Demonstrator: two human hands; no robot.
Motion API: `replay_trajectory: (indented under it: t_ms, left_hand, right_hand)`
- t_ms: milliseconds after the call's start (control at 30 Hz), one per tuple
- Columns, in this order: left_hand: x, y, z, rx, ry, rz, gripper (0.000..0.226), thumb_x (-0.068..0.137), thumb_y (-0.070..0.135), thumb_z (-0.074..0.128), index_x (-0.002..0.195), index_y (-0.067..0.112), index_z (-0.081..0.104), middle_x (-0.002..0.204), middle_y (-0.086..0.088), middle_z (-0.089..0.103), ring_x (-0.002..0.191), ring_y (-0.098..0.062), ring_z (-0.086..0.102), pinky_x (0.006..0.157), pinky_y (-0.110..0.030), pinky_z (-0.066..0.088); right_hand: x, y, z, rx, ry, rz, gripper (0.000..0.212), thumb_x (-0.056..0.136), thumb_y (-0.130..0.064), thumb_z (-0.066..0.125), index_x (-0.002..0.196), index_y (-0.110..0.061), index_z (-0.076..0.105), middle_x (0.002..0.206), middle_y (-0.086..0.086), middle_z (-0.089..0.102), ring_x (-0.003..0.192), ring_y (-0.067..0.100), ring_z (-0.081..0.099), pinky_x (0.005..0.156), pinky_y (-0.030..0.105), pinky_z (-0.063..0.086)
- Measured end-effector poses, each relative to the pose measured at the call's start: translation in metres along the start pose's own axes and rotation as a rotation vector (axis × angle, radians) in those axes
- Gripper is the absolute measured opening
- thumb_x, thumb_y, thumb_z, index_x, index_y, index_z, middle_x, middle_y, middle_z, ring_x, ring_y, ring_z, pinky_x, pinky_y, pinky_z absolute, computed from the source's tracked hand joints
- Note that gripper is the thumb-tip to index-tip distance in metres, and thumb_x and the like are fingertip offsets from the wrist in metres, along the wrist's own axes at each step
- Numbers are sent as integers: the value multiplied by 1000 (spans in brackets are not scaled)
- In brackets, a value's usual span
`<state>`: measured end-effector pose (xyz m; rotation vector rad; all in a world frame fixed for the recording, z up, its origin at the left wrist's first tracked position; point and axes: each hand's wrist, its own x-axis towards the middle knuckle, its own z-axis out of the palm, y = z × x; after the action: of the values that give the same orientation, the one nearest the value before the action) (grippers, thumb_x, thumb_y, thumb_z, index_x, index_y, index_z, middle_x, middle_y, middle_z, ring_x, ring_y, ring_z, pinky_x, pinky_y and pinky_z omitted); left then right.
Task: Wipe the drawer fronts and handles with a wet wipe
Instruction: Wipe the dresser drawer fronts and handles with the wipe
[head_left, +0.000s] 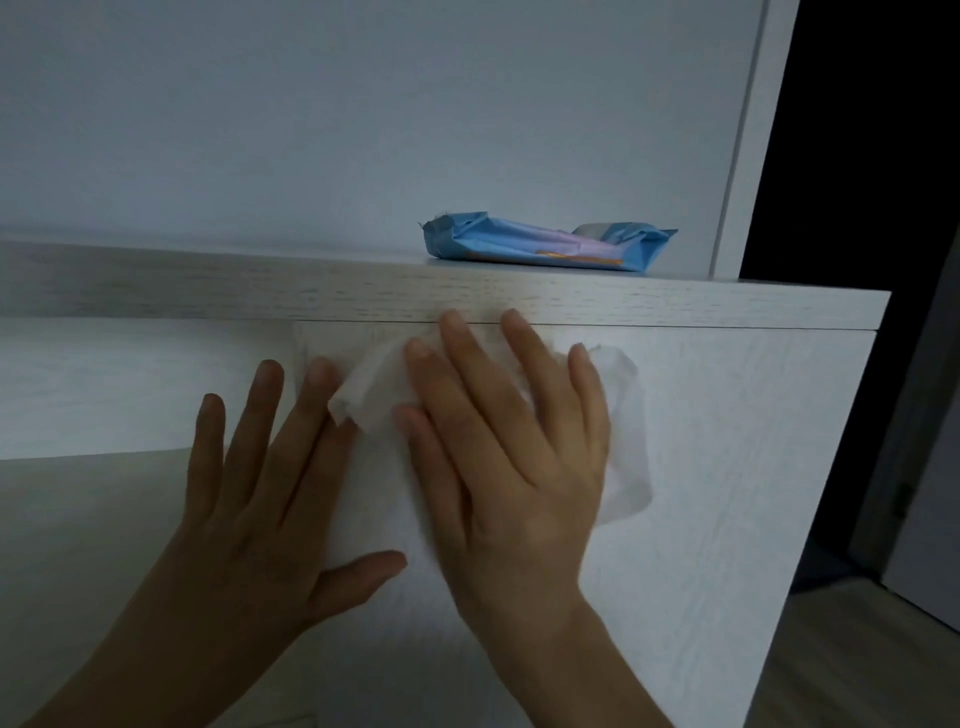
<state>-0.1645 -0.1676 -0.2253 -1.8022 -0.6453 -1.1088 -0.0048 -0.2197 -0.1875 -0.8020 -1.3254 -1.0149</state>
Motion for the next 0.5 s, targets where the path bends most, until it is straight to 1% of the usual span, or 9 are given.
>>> replay_trajectory:
  t_ms: [33, 100, 167, 300, 367, 400, 467, 500]
  left_hand:
    - [0, 0, 0, 6, 5, 3, 79, 100, 64, 27, 150, 5, 17, 166, -7, -6, 153, -30, -1, 120, -53, 6]
    - [-1, 0, 1, 14, 9, 11, 85, 99, 64, 27, 156, 3, 9, 166, -8, -6, 153, -30, 0, 120, -53, 7]
    - [0, 0, 1, 8, 12, 13, 86, 99, 64, 27, 157, 5, 3, 166, -8, -5, 153, -29, 0, 120, -53, 8]
    - [1, 1, 1, -5, 19, 4, 84, 100, 63, 27, 157, 7, 0, 166, -8, -5, 153, -29, 0, 120, -52, 8]
    - [1, 0, 1, 3, 15, 9, 85, 100, 63, 27, 157, 7, 0, 166, -7, -5, 153, -29, 0, 120, -52, 8]
    - [1, 0, 0, 8, 10, 11, 85, 100, 64, 27, 157, 7, 0, 166, -7, -6, 153, -29, 0, 120, -52, 7]
    - [1, 0, -1, 8, -10, 10, 86, 99, 65, 25, 157, 6, 0, 166, -7, -6, 153, -28, -1, 121, -51, 6]
    - [1, 0, -2, 7, -24, 8, 86, 99, 65, 25, 157, 6, -1, 166, -6, -7, 153, -28, -2, 121, -51, 4]
  right_hand:
    - [0, 2, -1, 18, 12, 21, 28, 102, -35, 46, 118, -23, 65, 125, -2, 62, 125, 23, 51, 115, 39, 23]
    - [-2, 9, -8, 19, 27, 62, 25, 101, -39, 47, 115, -25, 62, 123, -5, 62, 122, 22, 53, 114, 41, 24]
    - [-3, 12, -12, 22, 49, 88, 23, 101, -40, 47, 113, -26, 59, 122, -6, 60, 120, 22, 54, 113, 44, 27]
    - [-1, 6, -9, 28, 33, 46, 26, 101, -40, 47, 110, -26, 67, 119, -7, 65, 118, 21, 56, 111, 45, 29]
    - [-1, 9, -11, 37, 14, 34, 24, 100, -41, 47, 112, -28, 64, 119, -7, 65, 117, 20, 56, 111, 46, 29]
    - [-1, 14, -14, 51, 13, 44, 22, 100, -41, 48, 113, -28, 61, 120, -7, 64, 117, 21, 57, 110, 47, 30]
    - [-3, 23, -20, 105, 25, 79, 21, 98, -38, 52, 113, -26, 60, 121, -4, 62, 114, 23, 58, 105, 50, 39]
    - [-4, 26, -24, 138, 25, 94, 20, 97, -35, 55, 112, -23, 61, 120, -2, 62, 112, 23, 58, 102, 48, 42]
